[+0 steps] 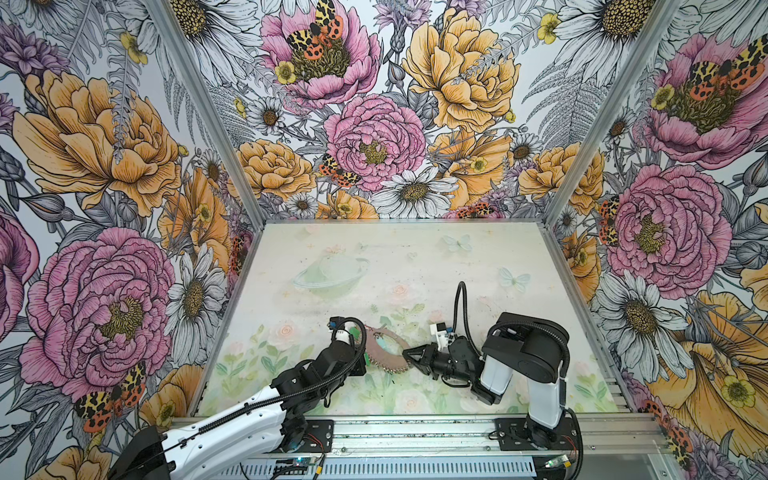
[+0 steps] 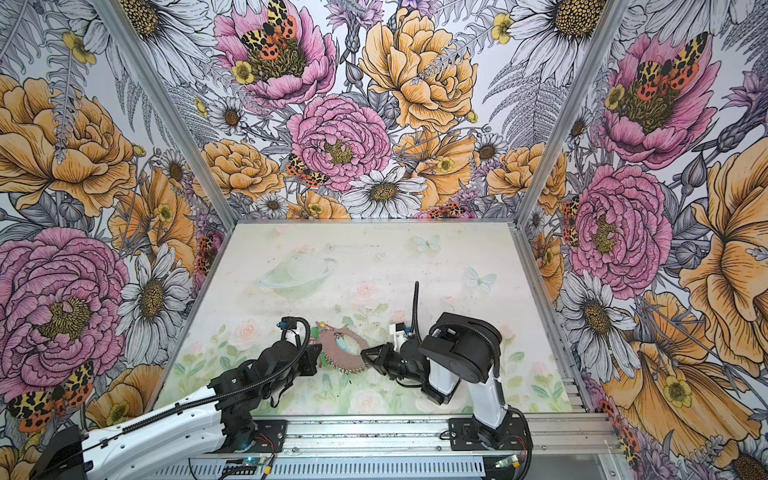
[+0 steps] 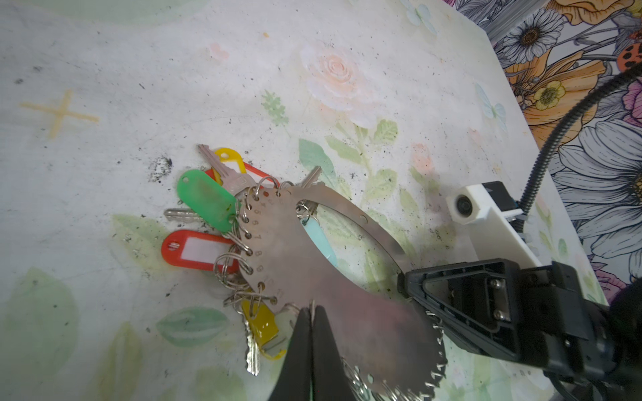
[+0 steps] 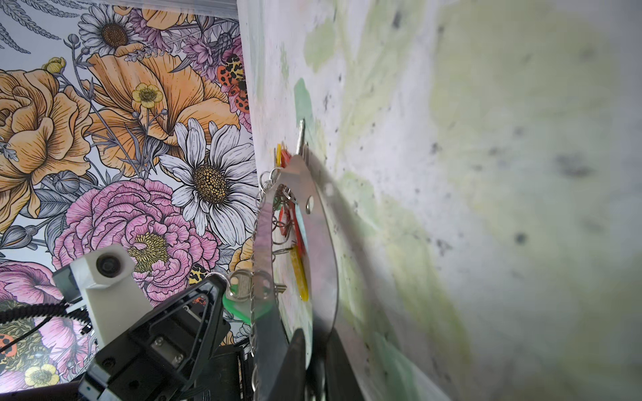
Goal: Put the keys on the keyring
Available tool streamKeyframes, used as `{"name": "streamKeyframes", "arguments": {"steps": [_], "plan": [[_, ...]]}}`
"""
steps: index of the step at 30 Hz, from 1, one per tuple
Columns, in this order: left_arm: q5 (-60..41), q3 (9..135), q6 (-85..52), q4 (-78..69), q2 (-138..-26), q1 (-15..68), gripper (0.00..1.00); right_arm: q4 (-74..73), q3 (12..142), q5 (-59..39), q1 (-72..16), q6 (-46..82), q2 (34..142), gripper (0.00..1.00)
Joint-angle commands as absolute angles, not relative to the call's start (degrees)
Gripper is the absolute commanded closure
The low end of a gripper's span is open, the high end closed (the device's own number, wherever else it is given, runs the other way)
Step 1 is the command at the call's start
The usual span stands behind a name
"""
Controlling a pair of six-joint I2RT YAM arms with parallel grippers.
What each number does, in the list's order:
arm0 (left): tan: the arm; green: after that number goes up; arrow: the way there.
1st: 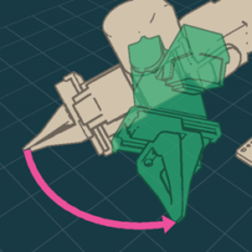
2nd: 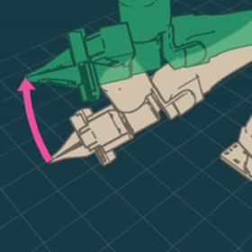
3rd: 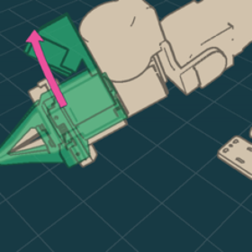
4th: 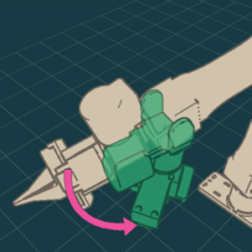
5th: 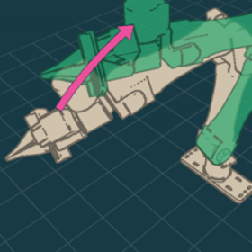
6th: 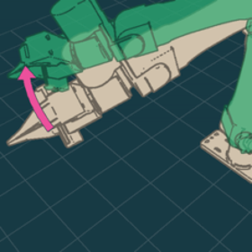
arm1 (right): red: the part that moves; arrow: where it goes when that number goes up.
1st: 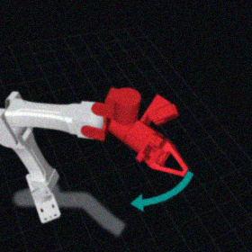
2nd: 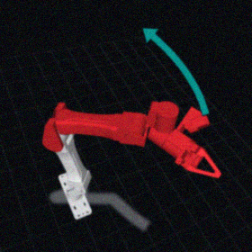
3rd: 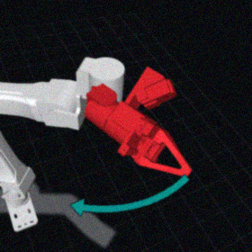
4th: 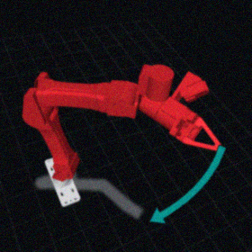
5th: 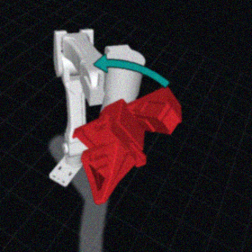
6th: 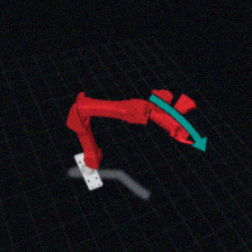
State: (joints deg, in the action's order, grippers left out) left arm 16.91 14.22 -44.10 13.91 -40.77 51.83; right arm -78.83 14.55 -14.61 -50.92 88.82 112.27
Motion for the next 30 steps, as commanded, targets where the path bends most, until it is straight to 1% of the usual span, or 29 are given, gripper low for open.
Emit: {"name": "streamKeyframes", "arguments": {"steps": [1, 9, 13, 16, 18, 20, 21, 22, 24, 25, 26, 28, 30], "plan": [[15.9, 13.4, -45.2, 12.9, -41.3, 52.2, 1.00, -79.8, 13.9, -13.2, -50.5, 87.1, 113.4, 0.90], [16.0, 13.0, -45.4, 11.4, -42.7, 52.3, 1.00, -79.9, 13.9, -13.3, -50.6, 85.9, 110.7, 0.96], [16.8, 13.7, -45.1, 12.4, -43.2, 52.2, 1.00, -79.7, 12.6, -11.6, -50.6, 83.9, 107.6, 1.00], [17.8, 15.0, -43.9, 14.7, -42.8, 51.4, 0.91, -78.2, 11.3, -9.6, -50.5, 81.6, 104.3, 1.00], [18.5, 16.3, -42.7, 17.0, -42.0, 50.3, 0.83, -74.2, 11.0, -9.1, -50.6, 79.5, 101.3, 1.00], [18.9, 17.8, -42.5, 19.9, -40.6, 47.8, 0.72, -67.3, 11.2, -8.6, -50.6, 77.1, 96.5, 1.00], [18.2, 18.5, -41.8, 20.8, -39.9, 46.2, 0.70, -62.7, 11.8, -8.4, -50.5, 75.0, 93.3, 1.00], [17.1, 19.1, -41.0, 21.7, -39.0, 44.0, 0.67, -54.8, 13.2, -8.1, -50.5, 72.0, 88.8, 1.00], [14.8, 20.0, -39.3, 22.5, -37.3, 39.7, 0.64, -35.1, 17.7, -5.5, -50.9, 63.8, 78.2, 1.00], [13.5, 20.4, -38.3, 22.7, -36.3, 37.6, 0.62, -22.3, 20.8, -2.7, -51.4, 58.5, 72.7, 1.00], [12.5, 20.8, -37.2, 22.7, -35.5, 35.3, 0.60, -13.4, 23.5, -0.1, -51.5, 54.0, 68.0, 1.00], [10.3, 21.8, -35.1, 22.1, -34.3, 31.5, 0.59, -3.7, 26.4, 2.1, -50.4, 48.2, 61.5, 1.00], [9.9, 22.3, -32.4, 20.6, -33.4, 28.8, 0.56, 3.8, 29.2, 2.8, -49.0, 42.8, 58.4, 1.00]]}}
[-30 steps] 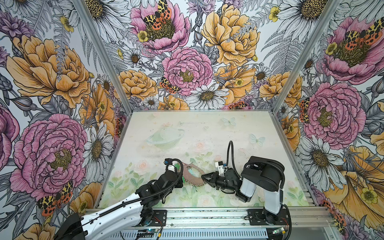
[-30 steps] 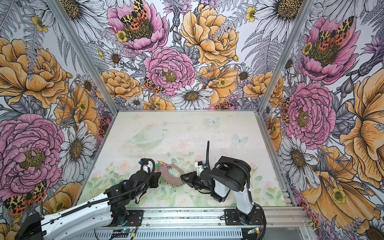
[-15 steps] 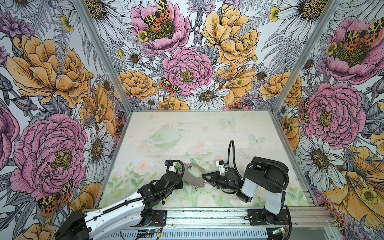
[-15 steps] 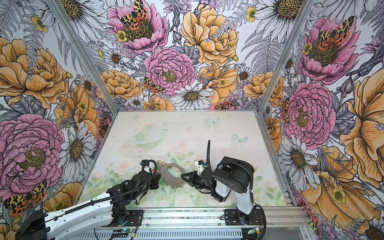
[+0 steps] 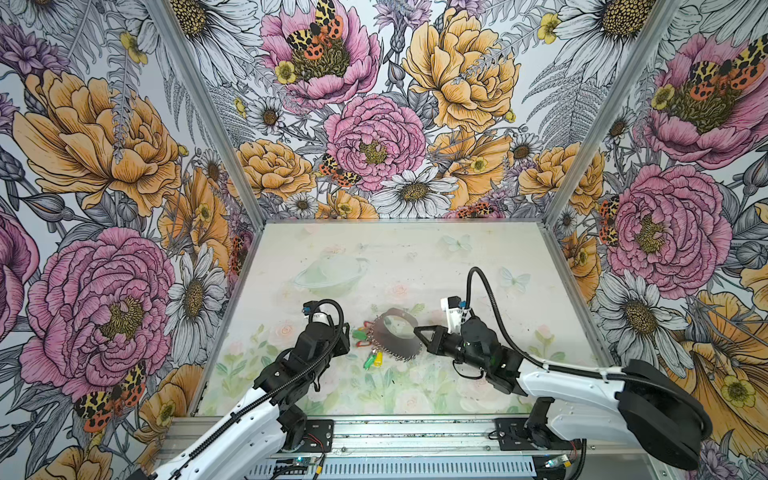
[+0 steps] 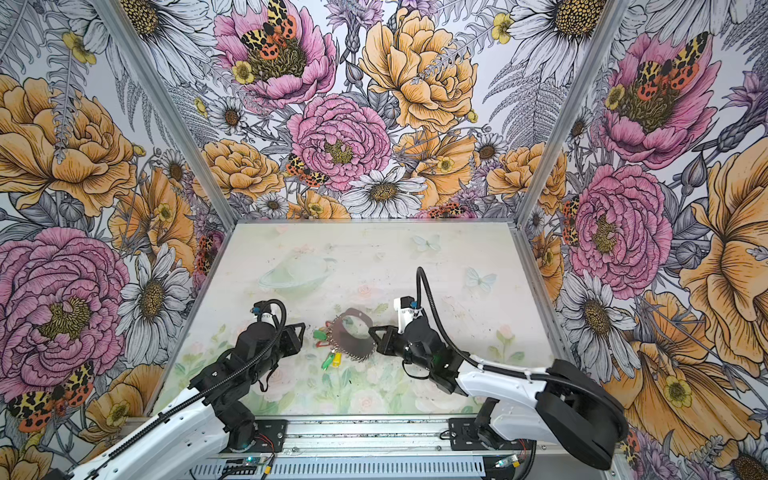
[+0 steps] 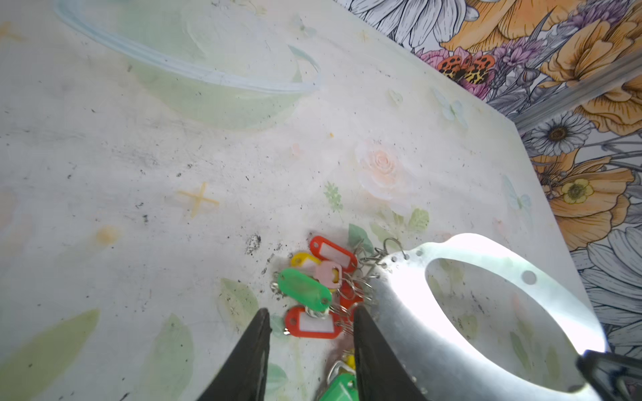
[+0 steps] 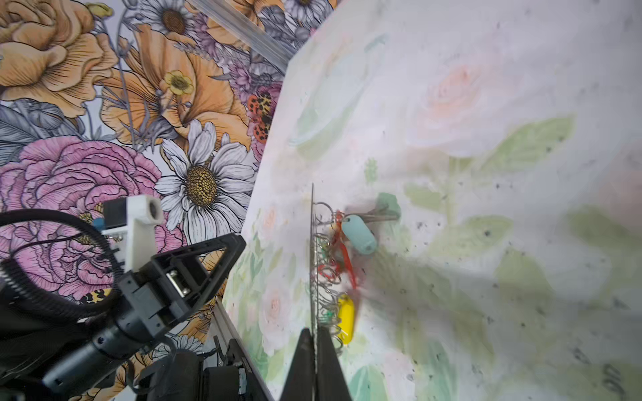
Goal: Put the keys on the keyring
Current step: 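Open the left gripper and lift it off the plate while the right gripper holds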
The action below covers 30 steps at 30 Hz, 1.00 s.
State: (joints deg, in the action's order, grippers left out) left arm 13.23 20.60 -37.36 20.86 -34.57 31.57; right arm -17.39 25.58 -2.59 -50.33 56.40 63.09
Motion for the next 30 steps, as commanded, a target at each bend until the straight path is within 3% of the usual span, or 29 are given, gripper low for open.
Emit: {"name": "streamKeyframes", "arguments": {"steps": [1, 12, 30], "plan": [[9.8, 22.3, -31.0, 19.3, -33.0, 27.6, 0.55, 7.2, 30.7, 3.0, -48.6, 40.3, 57.8, 1.00], [8.7, 15.8, -24.2, 5.1, -30.2, 17.6, 0.49, 16.9, 40.7, 4.0, -48.4, 33.0, 58.8, 1.00], [5.5, 11.4, -21.1, 1.0, -27.4, 16.9, 0.39, 15.9, 48.2, 7.7, -46.5, 36.5, 59.5, 1.00]]}}
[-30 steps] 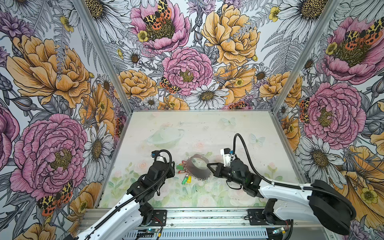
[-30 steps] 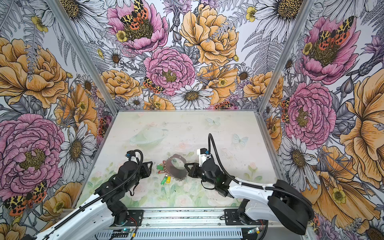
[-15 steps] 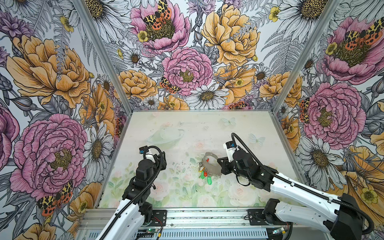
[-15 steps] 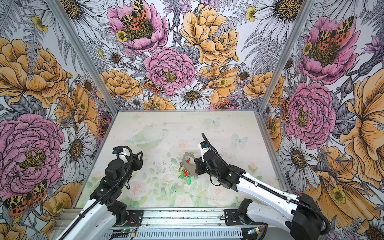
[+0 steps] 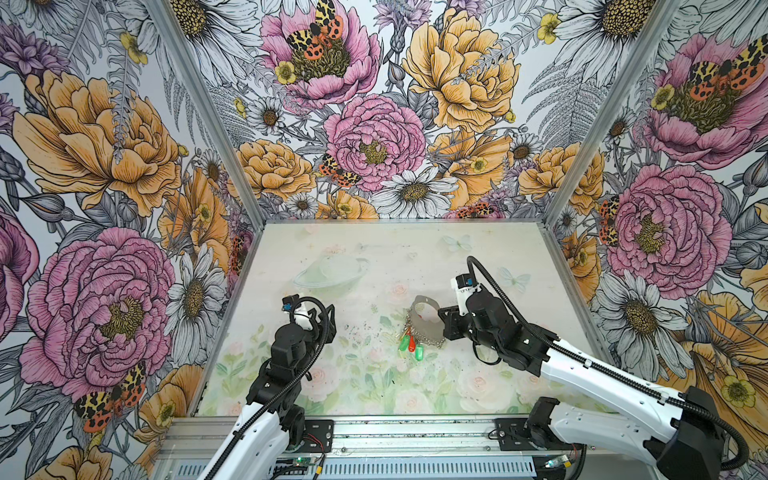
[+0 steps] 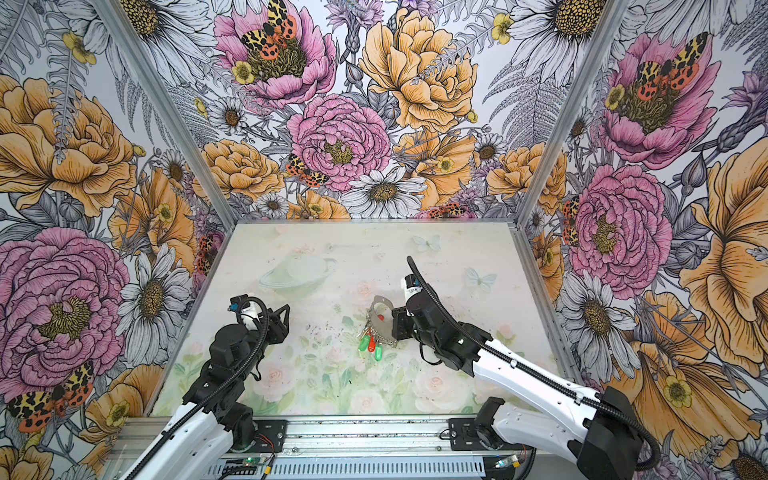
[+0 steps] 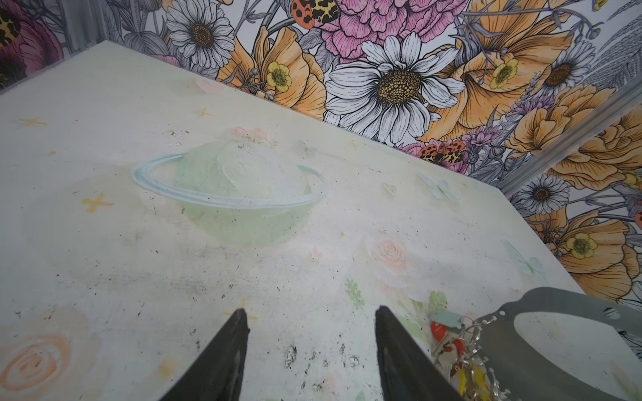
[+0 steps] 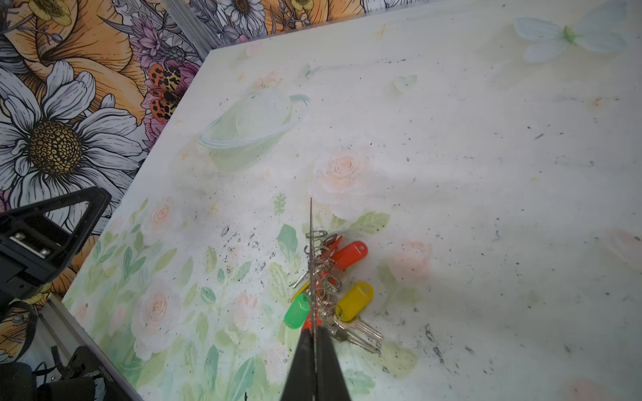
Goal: Put the keys on the keyring
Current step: 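Open the left gripper and lift it off the plate while the right gripper holds, then set the plate down with the right gripper and open it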
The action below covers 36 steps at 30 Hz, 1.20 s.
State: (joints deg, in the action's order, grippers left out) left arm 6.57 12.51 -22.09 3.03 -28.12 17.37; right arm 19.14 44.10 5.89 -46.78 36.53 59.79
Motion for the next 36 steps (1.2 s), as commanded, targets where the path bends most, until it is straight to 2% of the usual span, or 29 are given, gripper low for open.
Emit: {"name": "streamKeyframes", "arguments": {"steps": [1, 8, 19, 26, 31, 36], "plan": [[5.7, 11.3, -21.1, 0.9, -27.4, 16.8, 0.39, 15.7, 49.2, 7.6, -46.5, 36.1, 59.7, 1.00], [5.8, 10.9, -21.2, 0.8, -26.5, 16.5, 0.38, 13.7, 55.3, 7.7, -48.4, 33.1, 64.1, 1.00], [6.0, 10.1, -21.5, 1.9, -23.2, 15.7, 0.36, 1.4, 58.3, 5.6, -52.0, 36.5, 75.6, 1.00], [5.5, 10.0, -21.6, 1.5, -23.6, 15.5, 0.35, -2.8, 48.1, 5.8, -45.8, 41.6, 72.8, 1.00], [5.3, 10.0, -21.5, 1.1, -24.4, 15.4, 0.35, -8.7, 36.7, 4.4, -37.9, 49.6, 69.1, 1.00], [5.0, 10.1, -21.5, 0.5, -25.0, 15.4, 0.35, -10.7, 27.8, 7.8, -34.0, 56.0, 64.1, 1.00]]}}
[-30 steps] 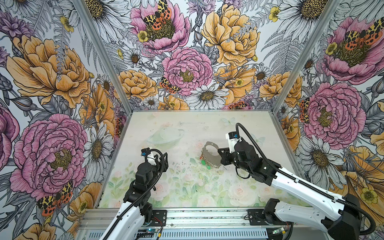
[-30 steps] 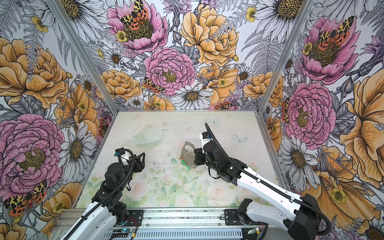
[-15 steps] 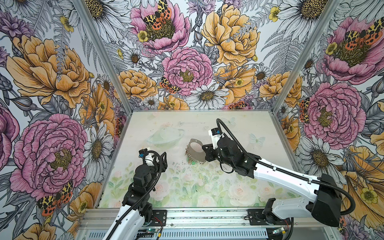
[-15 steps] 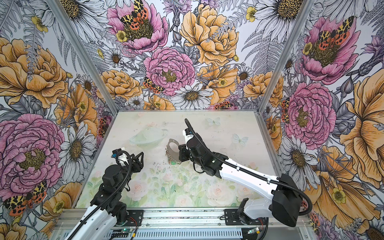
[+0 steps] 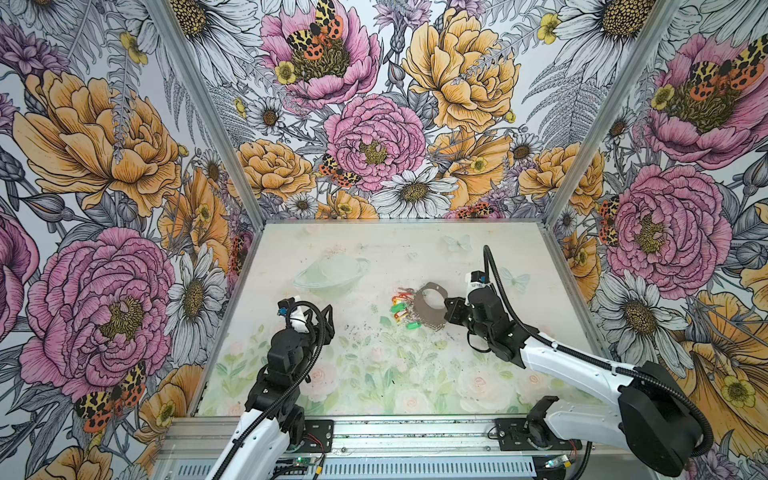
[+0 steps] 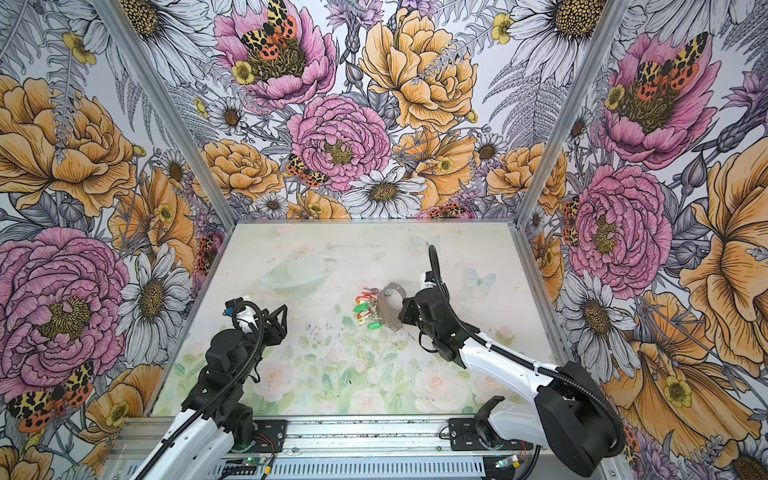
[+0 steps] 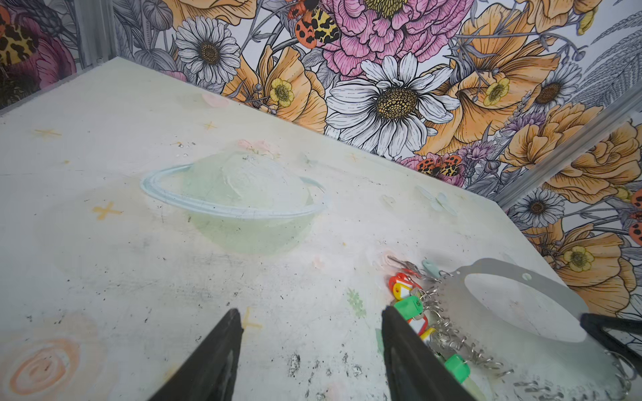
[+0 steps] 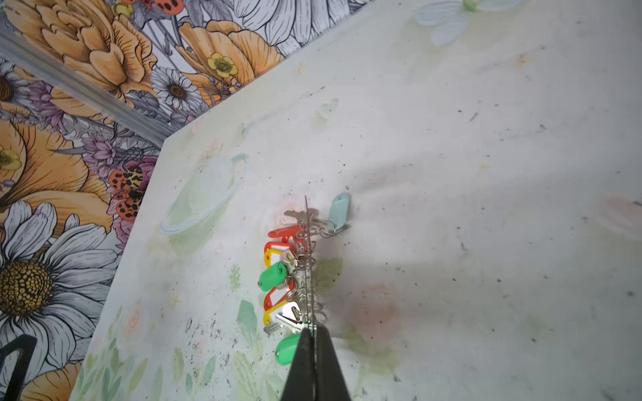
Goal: Put the keys on the keyring
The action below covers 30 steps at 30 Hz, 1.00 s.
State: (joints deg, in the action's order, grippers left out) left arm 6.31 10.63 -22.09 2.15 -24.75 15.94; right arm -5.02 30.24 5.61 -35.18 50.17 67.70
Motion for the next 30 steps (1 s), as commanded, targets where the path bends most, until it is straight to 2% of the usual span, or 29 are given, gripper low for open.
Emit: {"name": "streamKeyframes", "arguments": {"steps": [1, 6, 11, 15, 17, 18, 21, 23, 25, 26, 27, 30], "plan": [[4.9, 10.1, -21.4, 0.4, -25.1, 15.4, 0.35, -11.0, 26.0, 8.4, -33.0, 57.4, 62.7, 1.00], [4.7, 10.1, -21.4, 0.1, -25.5, 15.4, 0.34, -10.8, 18.1, 10.9, -29.5, 62.0, 55.6, 1.00], [4.7, 10.1, -21.4, 0.0, -25.6, 15.4, 0.34, -6.4, 14.7, 9.4, -25.8, 62.6, 50.4, 1.00], [5.0, 10.1, -21.4, 0.4, -25.4, 15.3, 0.33, 3.7, 14.5, 13.4, -24.4, 59.2, 43.1, 0.82], [5.4, 10.1, -21.4, 0.6, -25.1, 15.4, 0.33, 8.4, 14.9, 15.7, -23.4, 57.4, 38.3, 0.65], [5.9, 10.1, -21.4, 0.6, -25.1, 15.4, 0.33, 10.0, 15.8, 15.4, -22.4, 55.0, 36.5, 0.53], [9.6, 10.3, -21.1, -2.7, -27.7, 15.2, 0.30, 16.4, 22.0, 15.1, -19.2, 45.7, 35.3, 0.36], [13.6, 12.4, -21.4, -4.0, -31.6, 15.0, 0.30, 16.7, 26.0, 12.6, -16.7, 39.1, 37.4, 0.33], [17.3, 14.8, -21.3, -5.2, -36.2, 15.0, 0.19, 16.8, 30.4, 10.7, -14.8, 34.2, 40.6, 0.31], [19.1, 15.9, -20.9, -6.1, -38.9, 15.0, 0.07, 16.8, 32.6, 10.6, -14.1, 31.5, 42.8, 0.31], [20.4, 17.4, -20.5, -7.1, -41.8, 14.7, 0.01, 16.8, 34.6, 11.7, -13.8, 28.8, 44.8, 0.31], [23.8, 21.9, -16.4, -8.3, -48.8, 14.7, 0.01, 15.0, 38.1, 19.1, -13.0, 21.4, 49.9, 0.27]]}}
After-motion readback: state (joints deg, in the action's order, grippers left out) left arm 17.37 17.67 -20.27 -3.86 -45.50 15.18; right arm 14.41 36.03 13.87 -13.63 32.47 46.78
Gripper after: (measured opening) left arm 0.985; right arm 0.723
